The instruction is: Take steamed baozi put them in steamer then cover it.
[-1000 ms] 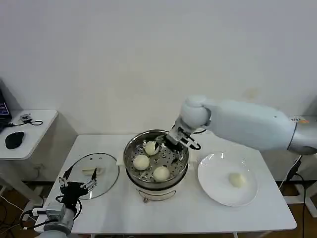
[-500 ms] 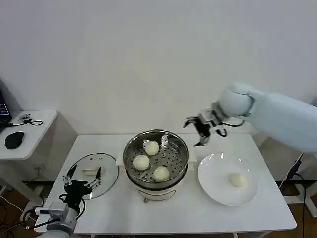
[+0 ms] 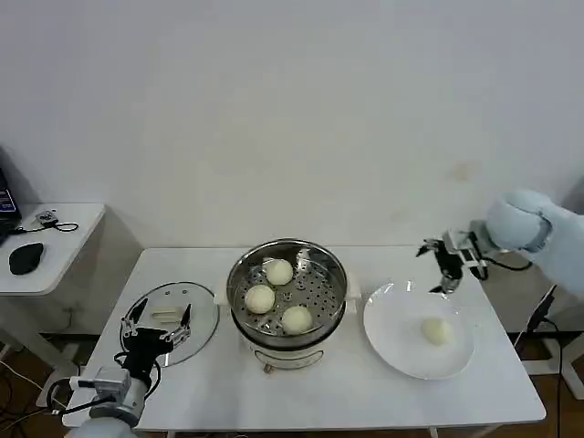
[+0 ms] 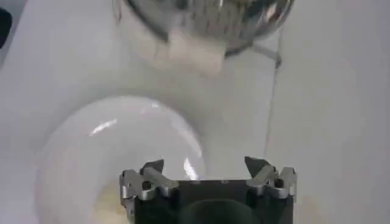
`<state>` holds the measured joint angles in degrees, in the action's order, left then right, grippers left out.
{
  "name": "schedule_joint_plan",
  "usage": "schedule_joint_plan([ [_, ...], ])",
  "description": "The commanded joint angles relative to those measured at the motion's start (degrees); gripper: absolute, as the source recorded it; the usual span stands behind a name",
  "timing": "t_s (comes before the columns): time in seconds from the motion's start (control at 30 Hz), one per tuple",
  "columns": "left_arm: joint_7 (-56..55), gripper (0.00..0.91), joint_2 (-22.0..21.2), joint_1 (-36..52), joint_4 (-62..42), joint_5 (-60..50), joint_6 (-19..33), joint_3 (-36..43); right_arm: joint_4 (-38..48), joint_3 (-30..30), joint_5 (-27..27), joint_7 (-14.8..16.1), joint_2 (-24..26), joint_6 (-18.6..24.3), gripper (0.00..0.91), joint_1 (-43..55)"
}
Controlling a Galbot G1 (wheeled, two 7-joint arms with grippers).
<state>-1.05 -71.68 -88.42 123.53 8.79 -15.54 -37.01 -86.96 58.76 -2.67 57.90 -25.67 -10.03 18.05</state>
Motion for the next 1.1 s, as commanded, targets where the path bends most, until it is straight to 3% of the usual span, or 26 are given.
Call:
schedule_joint_plan([
  [0.03,0.0,0.907,0.2,0.3,0.0,0.0,-0.3,0.3,1.7,-4.5,6.2,0.0,3.6,0.7,0.907,-12.7],
  [0.47,0.1,0.907,0.1,0.4,-1.2,0.1,-0.4,-0.4,7.0,-7.1,9.1,0.5,-0.8,1.5,0.907,-20.0],
  [0.67,0.0,0.907,0.1,0.2,-1.7,0.1,-0.3,-0.6,9.8,-12.3,11.2,0.6,-3.1,1.8,0.907,-24.7],
  [1.1,0.1,0.907,-0.1,0.1,-1.7,0.1,-0.2,-0.8,13.3,-14.0,12.4,-1.0,-6.3,2.8,0.877,-25.6],
])
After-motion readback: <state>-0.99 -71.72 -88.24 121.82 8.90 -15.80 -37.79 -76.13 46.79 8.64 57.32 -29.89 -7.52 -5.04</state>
